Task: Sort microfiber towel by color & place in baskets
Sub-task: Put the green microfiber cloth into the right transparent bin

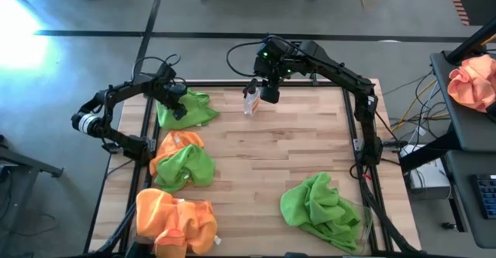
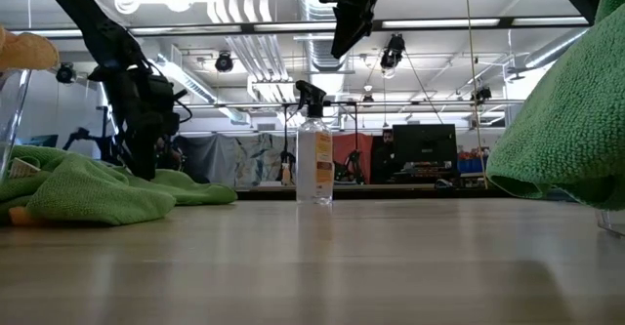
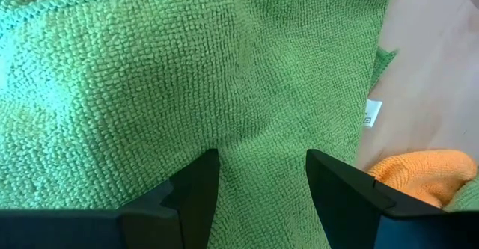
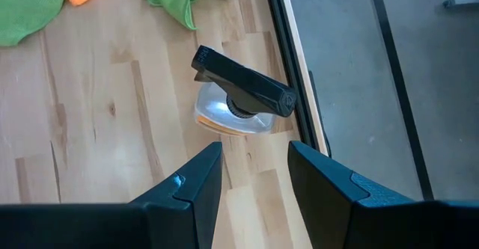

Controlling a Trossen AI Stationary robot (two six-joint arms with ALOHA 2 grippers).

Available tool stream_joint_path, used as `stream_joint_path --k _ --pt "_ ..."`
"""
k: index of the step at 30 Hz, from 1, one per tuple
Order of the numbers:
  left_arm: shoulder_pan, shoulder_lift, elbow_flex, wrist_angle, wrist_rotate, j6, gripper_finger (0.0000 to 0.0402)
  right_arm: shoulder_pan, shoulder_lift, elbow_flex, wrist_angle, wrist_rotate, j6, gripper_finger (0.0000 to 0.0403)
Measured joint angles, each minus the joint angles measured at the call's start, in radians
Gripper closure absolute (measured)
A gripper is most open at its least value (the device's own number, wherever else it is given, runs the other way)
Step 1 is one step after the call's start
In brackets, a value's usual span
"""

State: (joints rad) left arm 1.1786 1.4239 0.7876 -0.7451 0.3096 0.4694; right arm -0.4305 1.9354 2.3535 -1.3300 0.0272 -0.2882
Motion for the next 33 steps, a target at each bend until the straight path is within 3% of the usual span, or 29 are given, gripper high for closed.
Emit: stream_joint_path --k 33 --pt "0.000 0.000 0.000 0.009 0.014 -0.015 0.0216 0.000 0.000 0.000 0.000 0.000 0.001 0.0255"
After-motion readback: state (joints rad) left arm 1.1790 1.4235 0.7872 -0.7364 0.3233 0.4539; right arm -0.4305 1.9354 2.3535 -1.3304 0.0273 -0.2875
